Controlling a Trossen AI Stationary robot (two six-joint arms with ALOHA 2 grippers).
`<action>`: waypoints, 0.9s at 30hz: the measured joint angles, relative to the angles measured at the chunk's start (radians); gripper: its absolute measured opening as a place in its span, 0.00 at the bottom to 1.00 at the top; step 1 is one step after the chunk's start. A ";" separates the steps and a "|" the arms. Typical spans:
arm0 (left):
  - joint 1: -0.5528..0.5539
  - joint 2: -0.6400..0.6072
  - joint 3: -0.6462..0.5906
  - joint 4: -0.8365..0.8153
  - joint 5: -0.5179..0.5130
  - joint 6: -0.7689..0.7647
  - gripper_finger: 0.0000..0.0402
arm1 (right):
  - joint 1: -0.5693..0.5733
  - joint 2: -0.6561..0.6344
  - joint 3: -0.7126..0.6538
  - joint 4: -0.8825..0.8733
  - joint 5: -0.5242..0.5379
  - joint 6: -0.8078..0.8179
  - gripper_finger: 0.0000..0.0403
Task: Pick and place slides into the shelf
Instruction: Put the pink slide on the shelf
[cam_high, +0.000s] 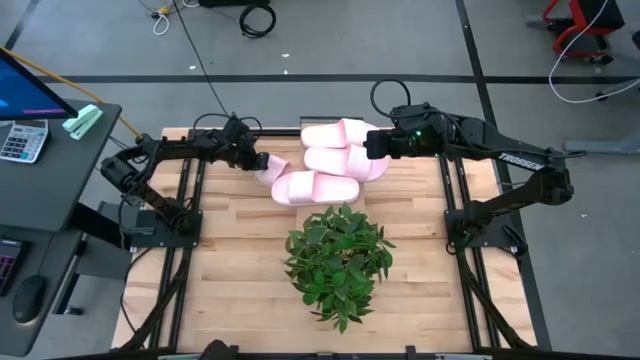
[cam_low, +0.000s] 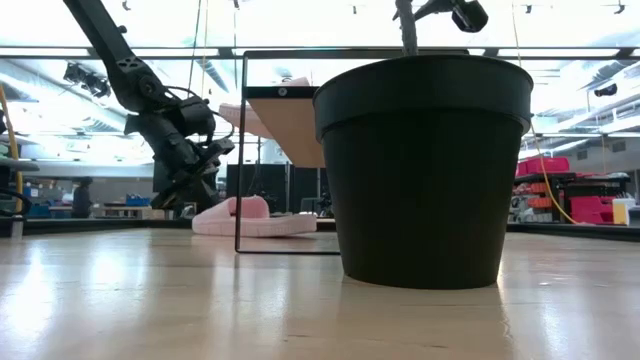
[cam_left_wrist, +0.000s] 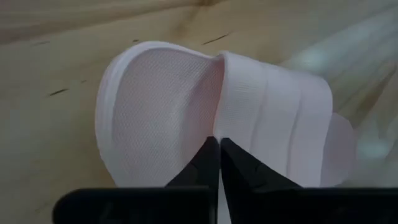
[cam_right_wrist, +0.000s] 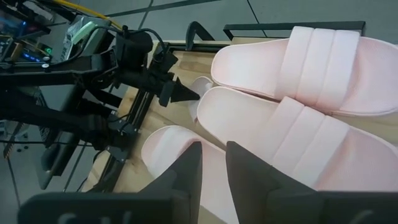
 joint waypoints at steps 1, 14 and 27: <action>0.000 0.000 0.000 0.001 0.000 0.000 0.03 | 0.000 0.000 0.000 -0.004 0.001 0.000 0.19; 0.070 -0.092 0.000 -0.007 -0.056 0.000 0.00 | 0.000 0.000 0.000 -0.033 0.001 0.000 0.19; 0.184 -0.326 0.000 -0.101 -0.087 -0.027 0.00 | -0.001 0.000 0.000 -0.034 0.010 -0.006 0.19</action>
